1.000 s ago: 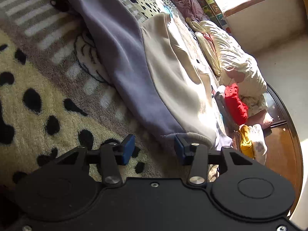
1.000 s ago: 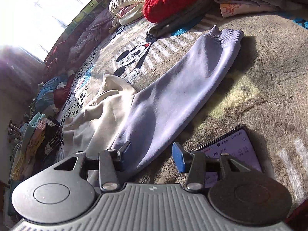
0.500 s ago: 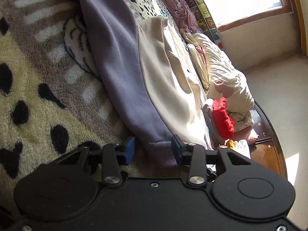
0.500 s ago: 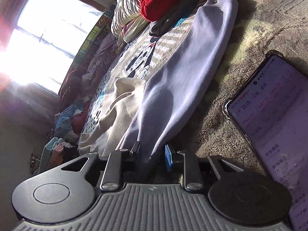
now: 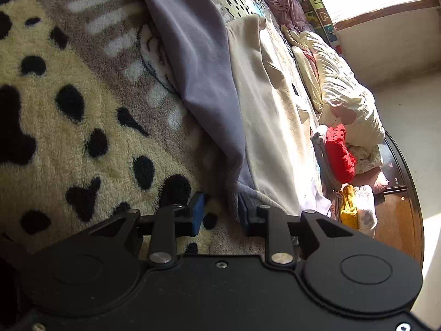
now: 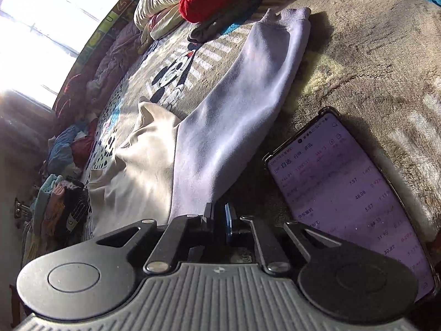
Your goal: Fold clothes
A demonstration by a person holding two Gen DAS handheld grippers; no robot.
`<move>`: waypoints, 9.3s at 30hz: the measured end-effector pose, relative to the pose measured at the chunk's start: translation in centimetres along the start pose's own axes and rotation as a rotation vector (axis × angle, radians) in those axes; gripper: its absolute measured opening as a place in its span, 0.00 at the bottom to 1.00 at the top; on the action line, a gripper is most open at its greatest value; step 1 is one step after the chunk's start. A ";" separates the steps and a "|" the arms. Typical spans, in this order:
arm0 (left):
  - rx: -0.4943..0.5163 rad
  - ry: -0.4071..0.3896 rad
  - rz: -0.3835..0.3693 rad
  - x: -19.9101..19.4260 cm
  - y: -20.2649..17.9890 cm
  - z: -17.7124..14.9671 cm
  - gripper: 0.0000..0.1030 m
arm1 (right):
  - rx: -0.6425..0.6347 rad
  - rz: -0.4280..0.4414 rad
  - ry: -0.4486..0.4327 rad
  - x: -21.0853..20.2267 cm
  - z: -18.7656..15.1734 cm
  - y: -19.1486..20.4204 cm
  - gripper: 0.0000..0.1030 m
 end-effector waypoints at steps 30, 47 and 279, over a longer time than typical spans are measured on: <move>-0.096 -0.272 0.153 -2.5 3.1 9.0 0.40 | -0.606 0.091 -0.109 -3.5 -8.4 8.6 0.28; -0.028 -0.589 0.285 -2.1 7.4 24.6 0.00 | -1.182 0.405 0.040 2.5 -22.9 17.7 0.27; 1.103 0.039 0.257 36.9 -28.0 2.1 0.10 | -0.406 0.065 -0.321 2.6 -0.5 3.9 0.09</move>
Point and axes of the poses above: each gripper's, at about its wrist camera, not at the fingertips, and x roughly the way its jaws point, y to its left, z to its top, the point moved 4 cm from there along x, roughly the way its jaws point, and after that the axes turned 11 degrees about -y, right-handed, at the moved point
